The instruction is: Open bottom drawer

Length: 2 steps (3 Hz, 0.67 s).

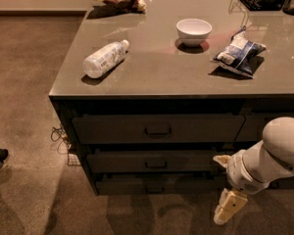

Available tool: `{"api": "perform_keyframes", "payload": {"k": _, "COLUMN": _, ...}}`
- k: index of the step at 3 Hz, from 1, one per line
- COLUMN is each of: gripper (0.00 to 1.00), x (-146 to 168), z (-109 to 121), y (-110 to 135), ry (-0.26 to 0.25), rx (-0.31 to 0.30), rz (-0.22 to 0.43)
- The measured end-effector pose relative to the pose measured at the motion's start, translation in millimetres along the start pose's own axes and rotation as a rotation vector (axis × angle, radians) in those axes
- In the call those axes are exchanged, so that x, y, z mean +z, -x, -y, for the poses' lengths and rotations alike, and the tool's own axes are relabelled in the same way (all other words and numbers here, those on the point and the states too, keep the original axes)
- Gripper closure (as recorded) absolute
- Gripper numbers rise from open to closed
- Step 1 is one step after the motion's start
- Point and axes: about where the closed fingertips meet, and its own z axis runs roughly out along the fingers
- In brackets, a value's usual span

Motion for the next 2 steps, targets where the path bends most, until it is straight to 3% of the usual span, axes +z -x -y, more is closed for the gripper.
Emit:
{"api": "perform_keyframes", "payload": {"k": 1, "gripper": 0.0, "x": 19.8, "z": 0.1, "y": -7.7, "ry": 0.027, "rx": -0.003, "rz": -0.01}}
{"api": "perform_keyframes", "payload": {"k": 2, "gripper": 0.0, "x": 72.3, "z": -3.1, "y": -20.1, "ry": 0.087, "rx": -0.054, "rz": -0.023}}
